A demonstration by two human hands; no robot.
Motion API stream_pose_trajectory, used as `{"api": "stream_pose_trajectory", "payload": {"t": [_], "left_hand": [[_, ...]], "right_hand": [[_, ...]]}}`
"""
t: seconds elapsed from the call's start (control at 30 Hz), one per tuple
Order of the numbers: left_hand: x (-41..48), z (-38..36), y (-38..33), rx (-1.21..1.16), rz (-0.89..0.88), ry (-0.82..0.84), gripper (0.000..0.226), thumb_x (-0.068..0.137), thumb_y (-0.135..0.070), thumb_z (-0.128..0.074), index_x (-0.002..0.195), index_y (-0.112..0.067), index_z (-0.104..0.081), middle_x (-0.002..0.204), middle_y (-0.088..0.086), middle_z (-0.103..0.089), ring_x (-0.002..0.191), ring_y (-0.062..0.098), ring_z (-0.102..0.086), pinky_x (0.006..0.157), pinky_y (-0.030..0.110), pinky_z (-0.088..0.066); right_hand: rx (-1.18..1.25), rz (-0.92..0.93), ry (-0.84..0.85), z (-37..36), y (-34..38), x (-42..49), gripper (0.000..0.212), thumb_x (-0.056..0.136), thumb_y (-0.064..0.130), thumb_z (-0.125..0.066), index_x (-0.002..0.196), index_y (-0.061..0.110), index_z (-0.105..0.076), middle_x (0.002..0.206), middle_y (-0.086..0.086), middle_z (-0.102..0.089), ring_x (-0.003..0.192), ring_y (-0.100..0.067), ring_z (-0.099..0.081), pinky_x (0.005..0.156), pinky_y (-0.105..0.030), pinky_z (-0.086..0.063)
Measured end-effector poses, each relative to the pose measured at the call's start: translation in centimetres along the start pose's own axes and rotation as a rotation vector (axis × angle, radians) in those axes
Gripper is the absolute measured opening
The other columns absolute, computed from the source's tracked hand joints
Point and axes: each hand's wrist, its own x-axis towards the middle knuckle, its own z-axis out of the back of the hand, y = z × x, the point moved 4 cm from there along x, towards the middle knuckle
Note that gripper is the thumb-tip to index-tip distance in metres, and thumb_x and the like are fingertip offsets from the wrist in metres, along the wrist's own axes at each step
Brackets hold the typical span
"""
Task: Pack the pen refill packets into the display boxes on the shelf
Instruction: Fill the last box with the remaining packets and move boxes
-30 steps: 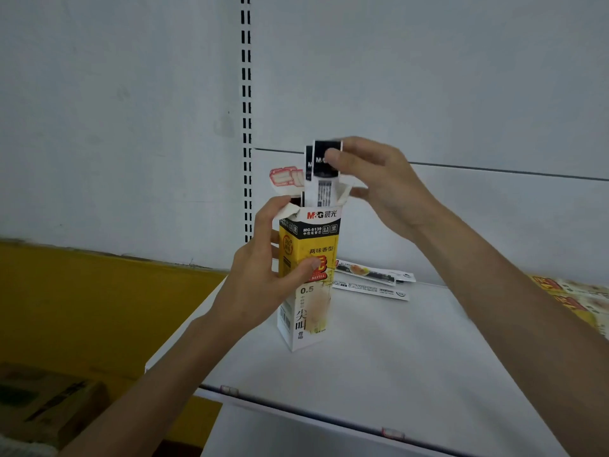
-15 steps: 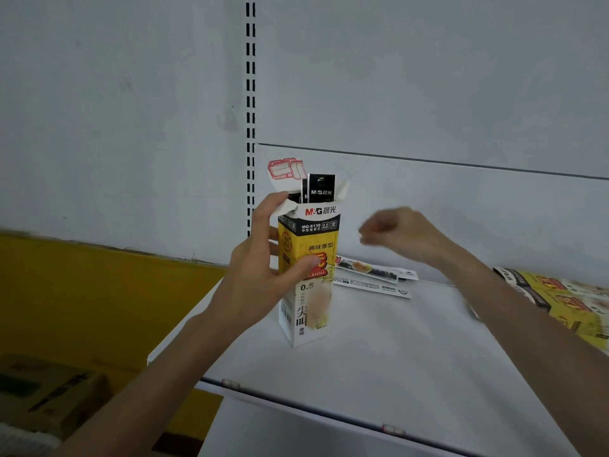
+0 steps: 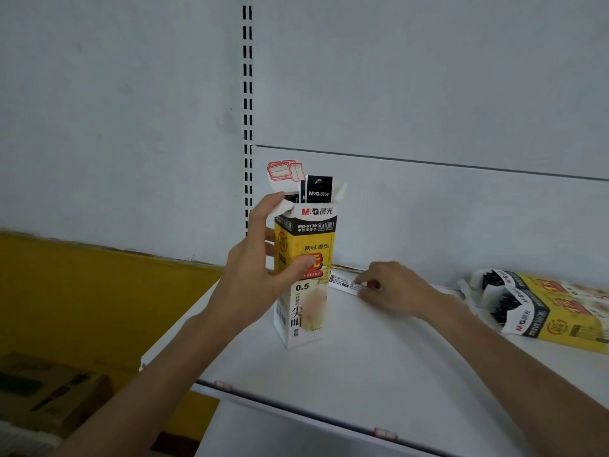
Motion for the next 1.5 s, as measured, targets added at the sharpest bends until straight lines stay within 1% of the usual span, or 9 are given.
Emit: {"api": "stream_pose_trajectory", "payload": {"t": [0.2,0.37,0.5,0.6,0.77,0.9,1.03,1.17,1.5], "left_hand": [[-0.1,0.1,-0.3,0.013,-0.003,-0.003,0.064,0.075,-0.034,-0.066,0.111,-0.057,-0.019,0.093,-0.027,-0.047,0.085,0.000,-0.056,0.054,0.010,-0.046],[-0.1,0.1,-0.3,0.016,-0.002,-0.004,0.061,0.076,-0.034,-0.066,0.113,-0.054,-0.022,0.093,-0.027,-0.047,0.087,0.003,-0.056,0.058,0.013,-0.046],[0.0,0.1,-0.4,0.018,-0.003,-0.001,0.061,0.076,-0.033,-0.066,0.112,-0.055,-0.022,0.093,-0.030,-0.044,0.084,0.000,-0.054,0.061,0.012,-0.046],[0.0,0.1,-0.4,0.023,-0.011,-0.003,0.063,0.076,-0.034,-0.066,0.111,-0.057,-0.019,0.093,-0.028,-0.046,0.085,0.001,-0.055,0.063,0.014,-0.047],[0.1,0.1,-0.4,0.018,-0.012,-0.001,0.064,0.075,-0.035,-0.066,0.111,-0.059,-0.019,0.093,-0.029,-0.046,0.086,0.001,-0.056,0.061,0.014,-0.047],[0.1,-0.3,-0.5,0.001,-0.007,0.006,0.066,0.075,-0.033,-0.067,0.110,-0.059,-0.017,0.094,-0.029,-0.045,0.087,0.003,-0.056,0.065,0.019,-0.050],[0.1,-0.5,-0.6,-0.002,-0.012,0.018,0.067,0.076,-0.032,-0.067,0.110,-0.060,-0.016,0.094,-0.028,-0.044,0.087,0.004,-0.056,0.066,0.020,-0.050],[0.2,-0.7,-0.7,-0.012,-0.016,0.032,0.071,0.076,-0.032,-0.067,0.108,-0.064,-0.013,0.094,-0.030,-0.044,0.089,0.004,-0.056,0.066,0.022,-0.052],[0.7,-1.0,-0.8,-0.025,-0.016,0.043,0.072,0.076,-0.034,-0.068,0.109,-0.065,-0.012,0.096,-0.031,-0.043,0.089,0.003,-0.055,0.069,0.026,-0.052]], "right_hand": [[0.027,-0.043,-0.001,0.0,0.7,0.4,0.009,0.079,0.021,-0.056,0.085,0.023,-0.050,0.091,0.002,-0.054,0.088,-0.020,-0.051,0.068,-0.028,-0.037],[0.237,-0.098,0.115,0.4,0.6,0.8,0.027,0.075,0.012,-0.061,0.101,0.019,-0.058,0.077,0.011,-0.048,0.074,-0.011,-0.051,0.061,-0.019,-0.037],[0.278,-0.120,0.142,1.6,0.4,1.0,0.009,0.074,0.016,-0.070,0.073,0.015,-0.061,0.069,0.005,-0.052,0.061,-0.009,-0.047,0.053,-0.018,-0.034],[0.430,-0.128,0.021,3.7,-0.1,1.0,0.024,0.076,0.019,-0.070,0.059,0.013,-0.055,0.057,0.003,-0.048,0.056,-0.012,-0.044,0.054,-0.020,-0.033],[0.870,-0.060,-0.348,9.4,0.7,0.6,0.015,0.080,0.010,-0.068,0.081,-0.004,-0.064,0.073,-0.010,-0.060,0.070,-0.018,-0.055,0.071,-0.035,-0.046],[1.174,0.112,-0.659,15.7,3.3,-1.0,0.017,0.082,0.003,-0.064,0.077,0.019,-0.067,0.066,0.011,-0.069,0.068,-0.008,-0.063,0.068,-0.029,-0.054],[1.380,0.271,-0.786,19.1,5.8,-2.2,0.011,0.087,0.005,-0.060,0.080,0.013,-0.064,0.067,0.007,-0.063,0.071,-0.010,-0.062,0.068,-0.024,-0.051],[1.523,0.369,-0.693,19.3,8.2,-1.7,0.009,0.088,0.004,-0.058,0.081,0.009,-0.061,0.072,0.001,-0.061,0.070,-0.009,-0.061,0.065,-0.024,-0.052],[1.103,0.229,-0.371,14.7,8.8,0.8,0.017,0.080,0.006,-0.067,0.095,0.015,-0.066,0.098,-0.001,-0.071,0.092,-0.015,-0.068,0.082,-0.027,-0.055]]}}
